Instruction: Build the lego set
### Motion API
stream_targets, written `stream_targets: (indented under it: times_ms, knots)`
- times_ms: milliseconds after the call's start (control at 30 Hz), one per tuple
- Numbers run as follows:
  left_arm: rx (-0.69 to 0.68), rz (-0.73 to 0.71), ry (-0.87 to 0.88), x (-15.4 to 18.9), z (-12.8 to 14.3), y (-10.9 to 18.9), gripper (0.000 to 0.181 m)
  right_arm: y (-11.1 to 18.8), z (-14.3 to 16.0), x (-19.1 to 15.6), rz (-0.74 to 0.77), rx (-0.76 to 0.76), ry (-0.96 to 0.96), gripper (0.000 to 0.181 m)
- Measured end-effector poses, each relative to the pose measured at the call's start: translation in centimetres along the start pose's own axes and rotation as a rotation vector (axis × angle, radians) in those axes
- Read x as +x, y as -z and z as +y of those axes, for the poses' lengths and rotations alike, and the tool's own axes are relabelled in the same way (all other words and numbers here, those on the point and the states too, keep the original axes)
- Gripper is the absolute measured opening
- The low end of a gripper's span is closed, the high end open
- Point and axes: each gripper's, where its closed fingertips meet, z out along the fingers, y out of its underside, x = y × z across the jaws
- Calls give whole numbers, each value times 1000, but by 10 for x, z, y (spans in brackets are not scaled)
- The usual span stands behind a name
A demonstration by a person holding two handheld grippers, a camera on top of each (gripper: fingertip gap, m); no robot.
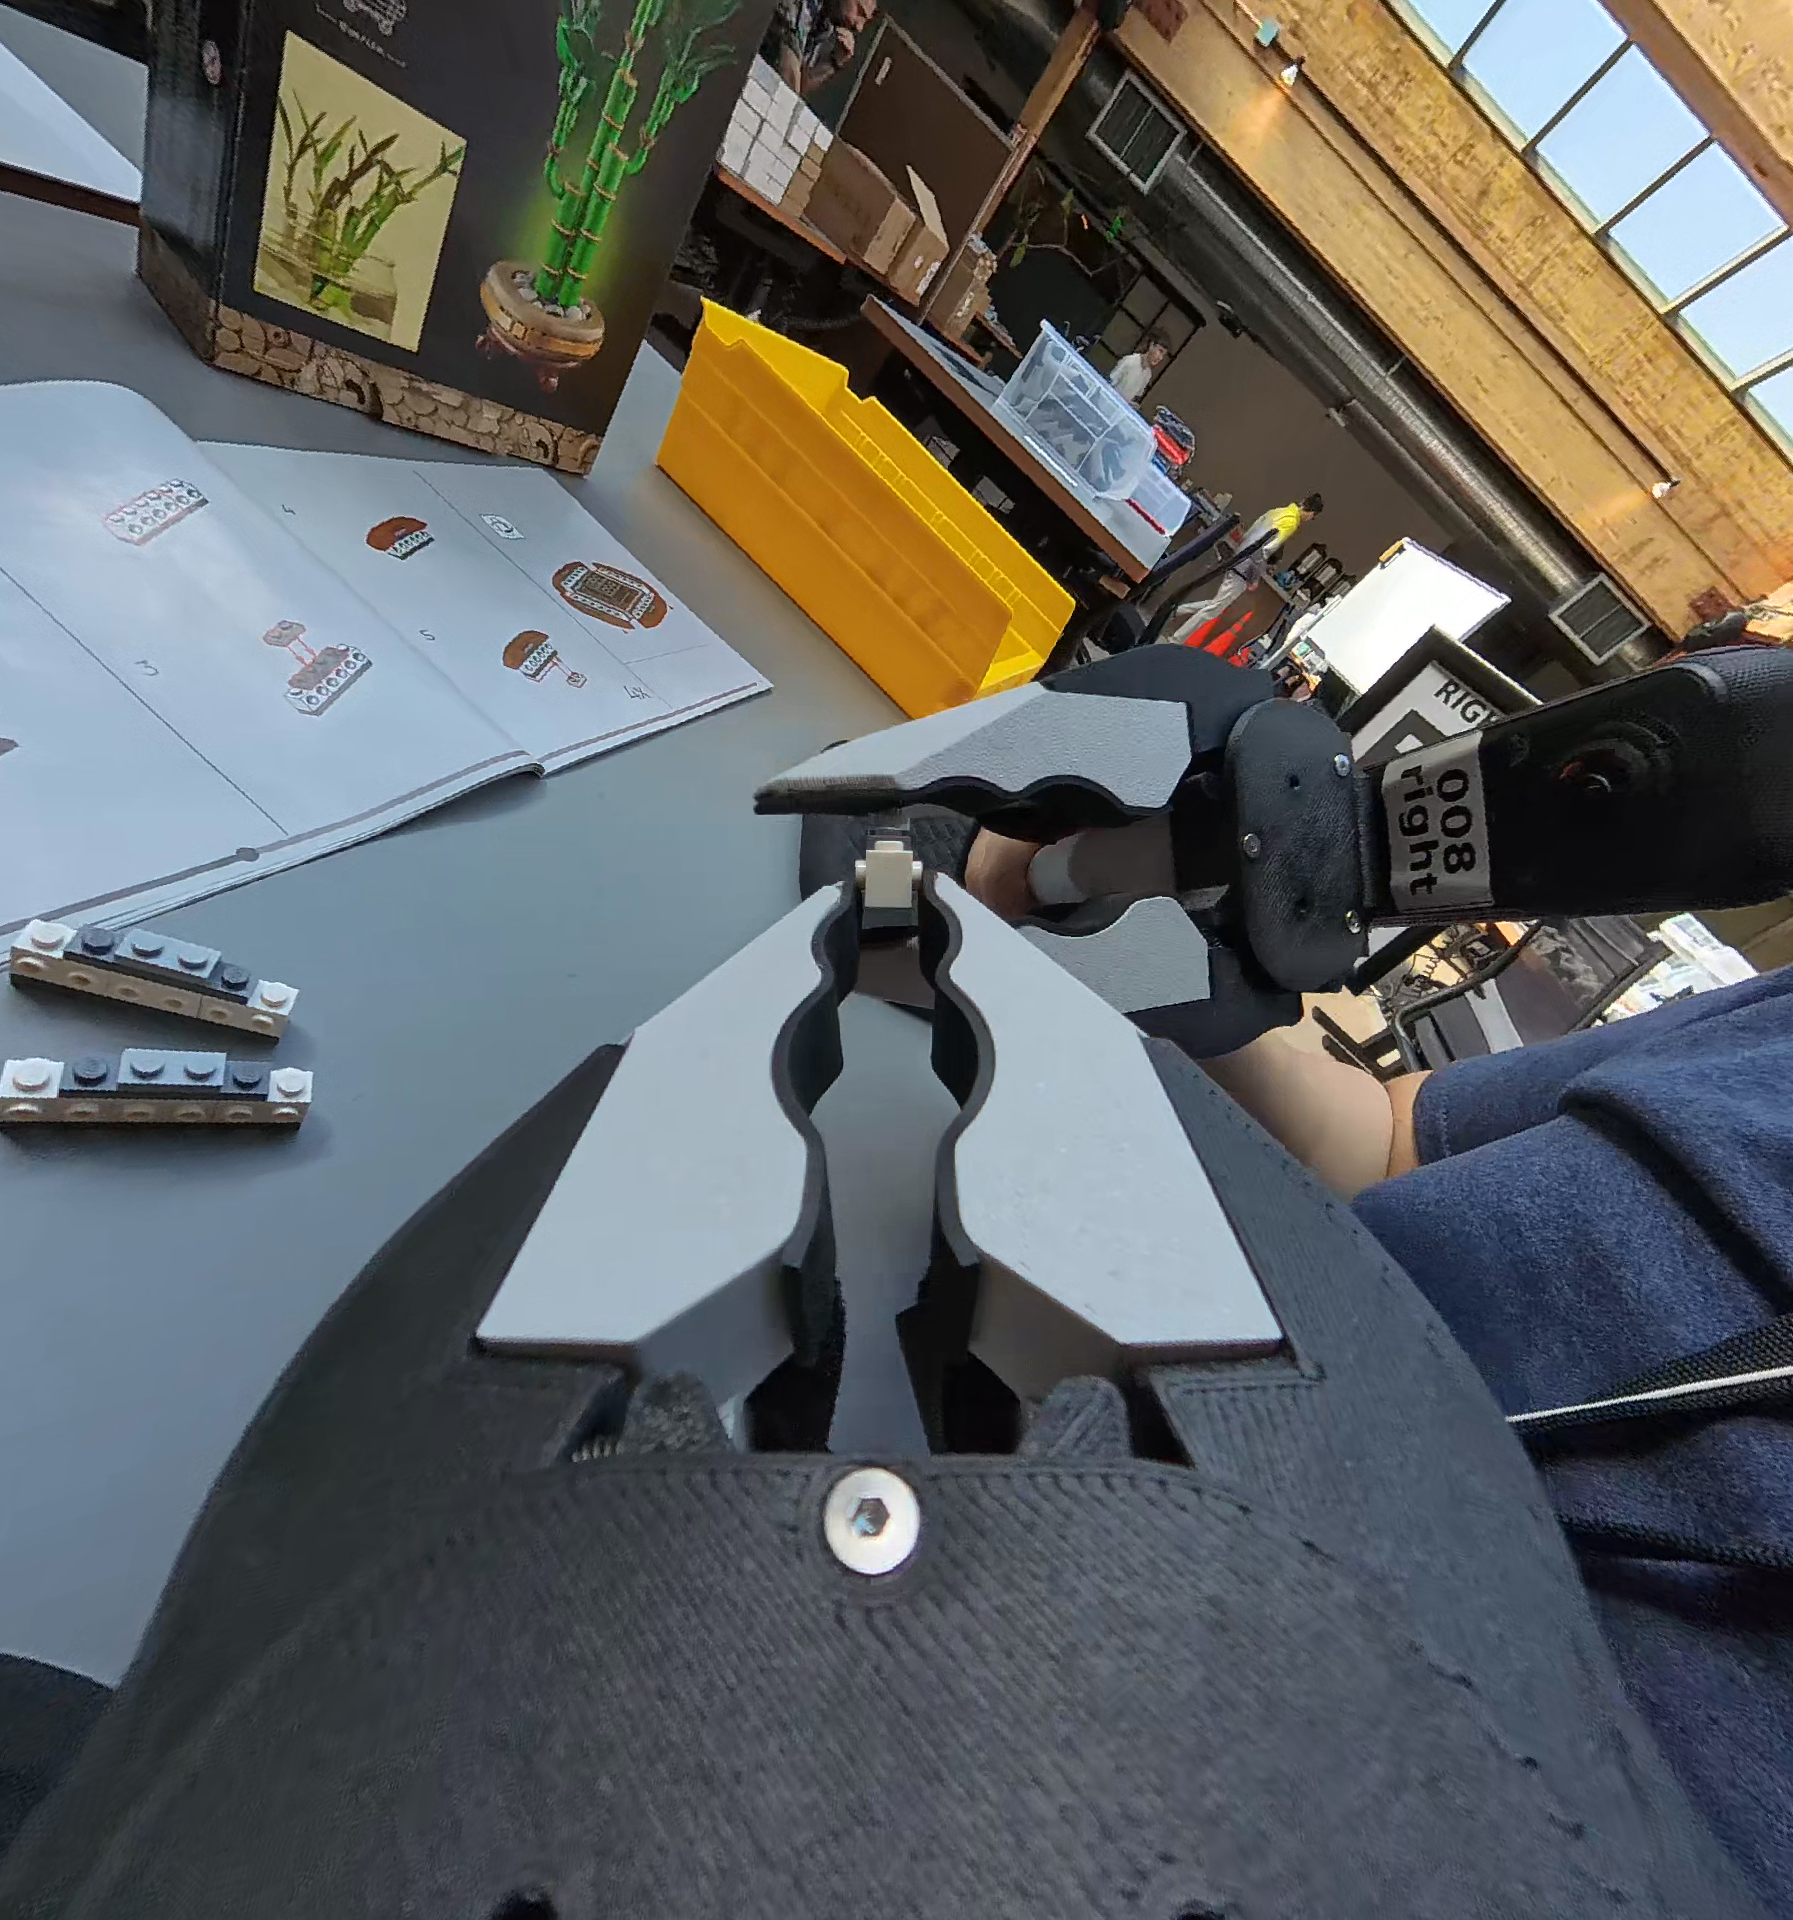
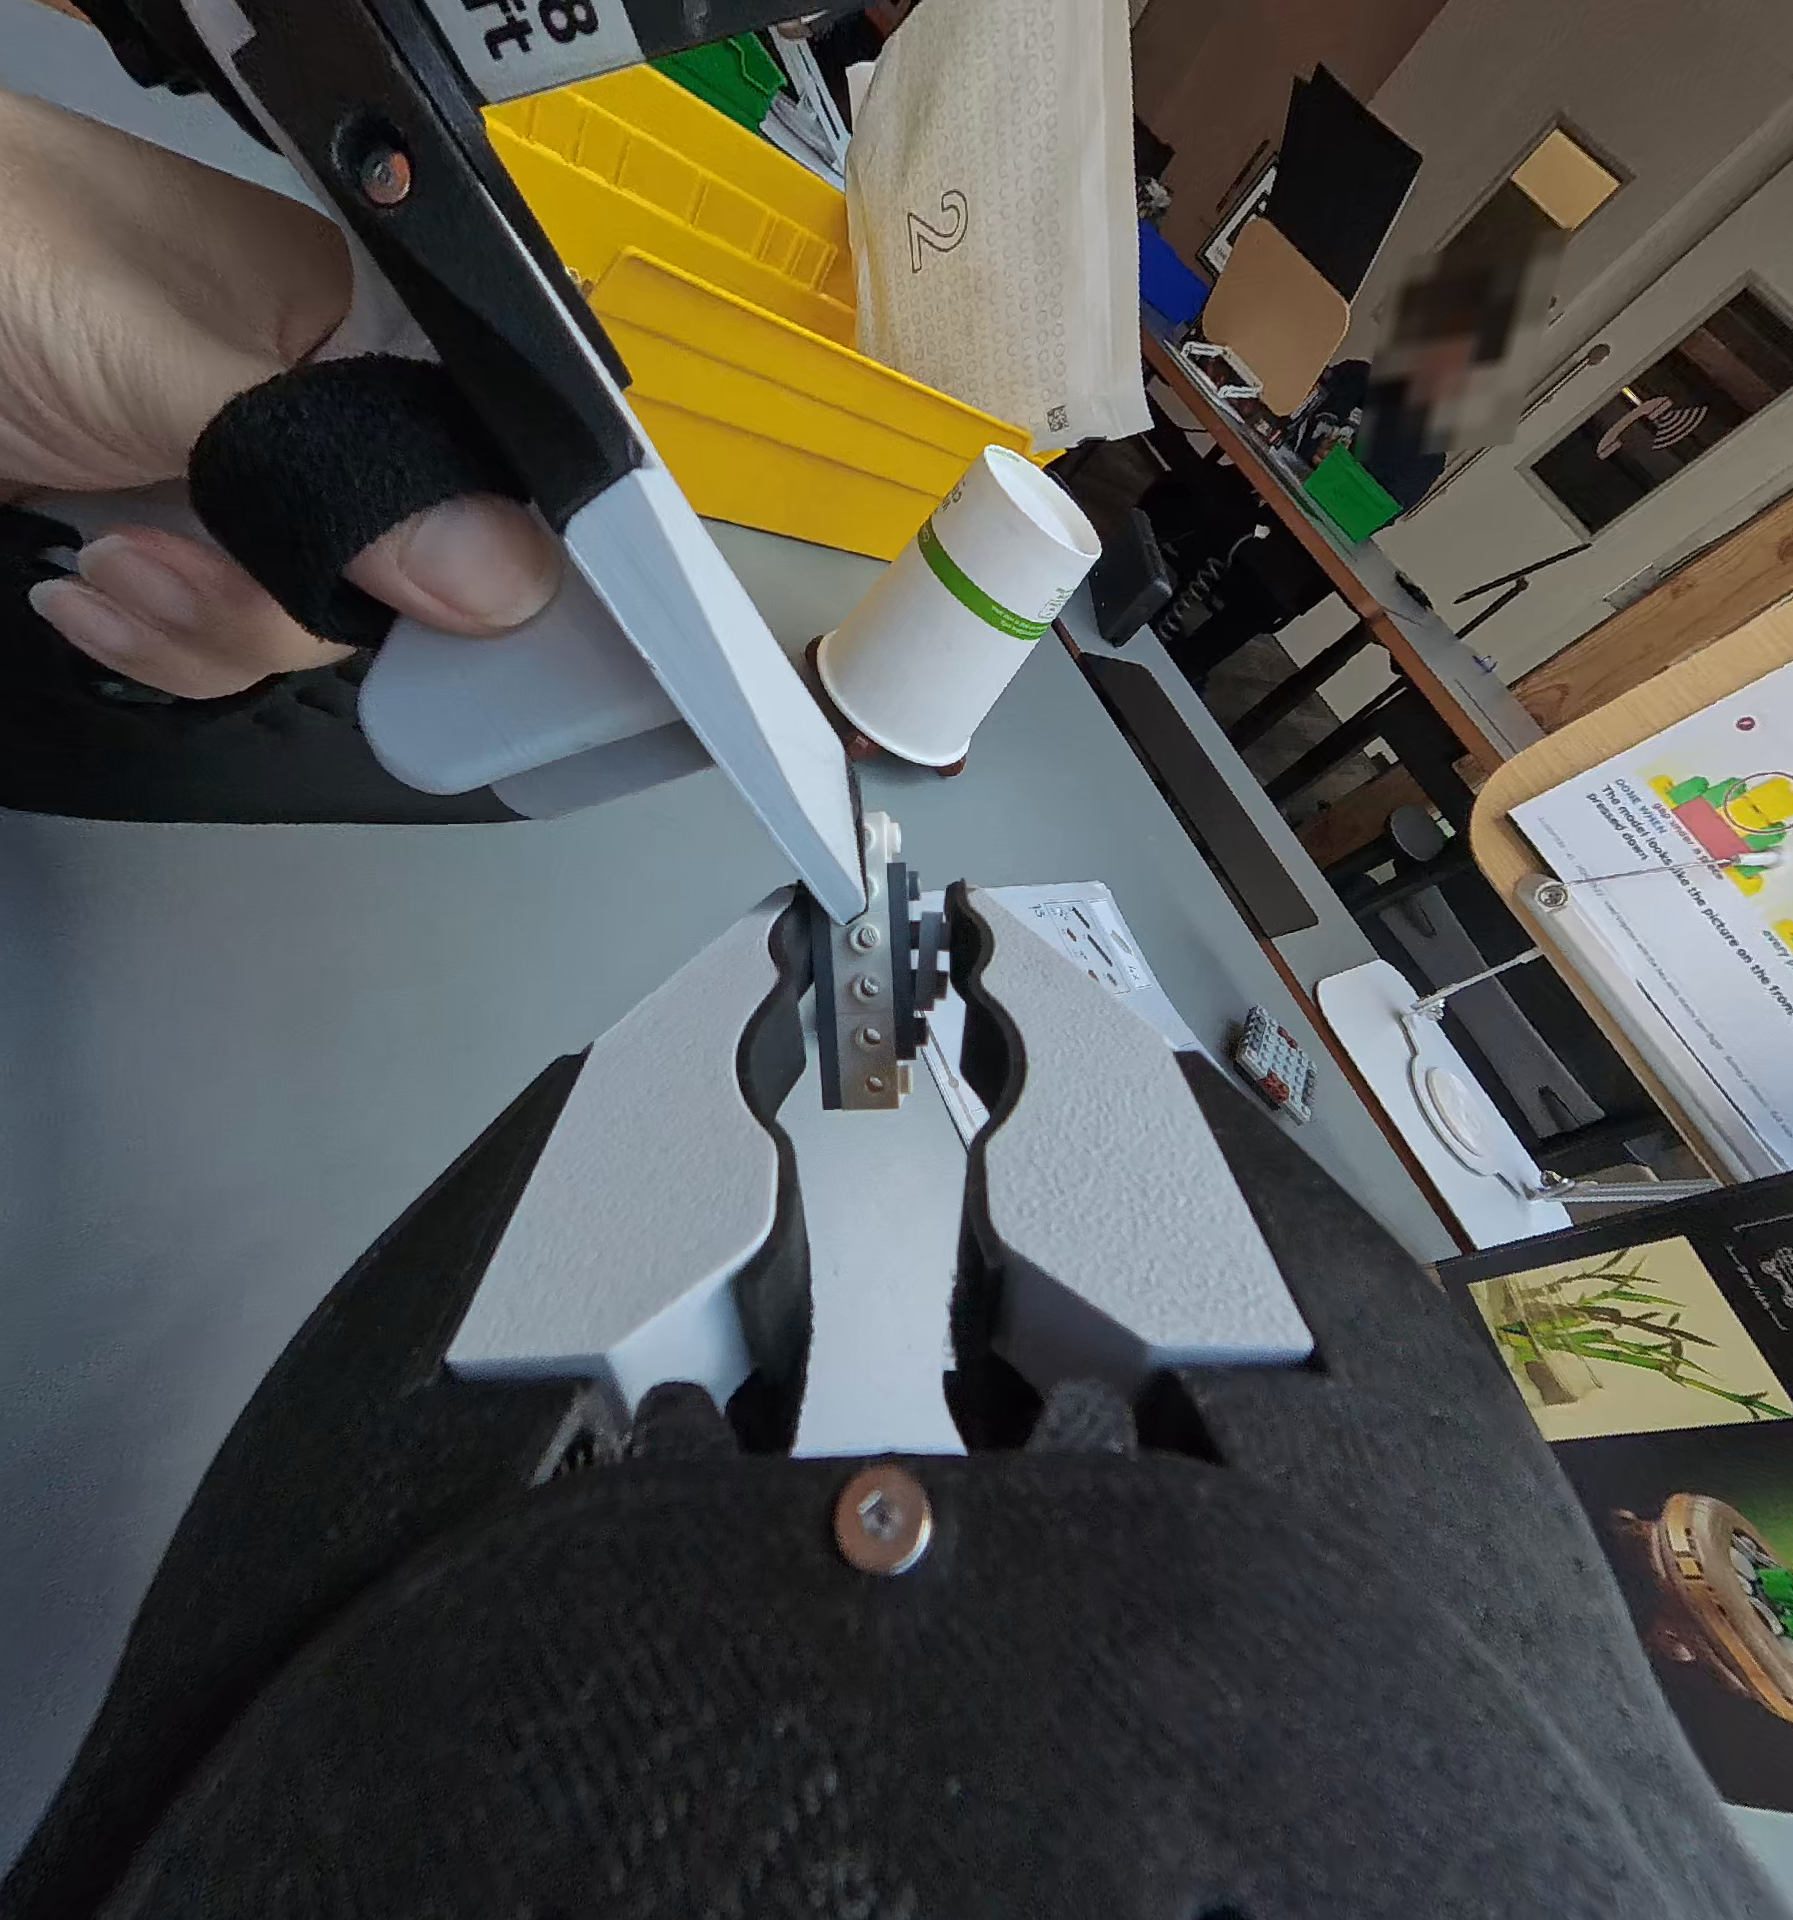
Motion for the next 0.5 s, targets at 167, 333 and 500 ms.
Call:
stream_targets:
  times_ms: [167,333,500]
  knots:
    - [-6,-20,2,-2,1,1,8,-1,0,-2,10,-4,-2,23]
    - [-16,-30,24,-4,3,0,8,-2,6,-3,23,-44,39,21]
    - [-6,-18,63,-5,4,-1,8,-3,7,-4,15,-42,17,21]
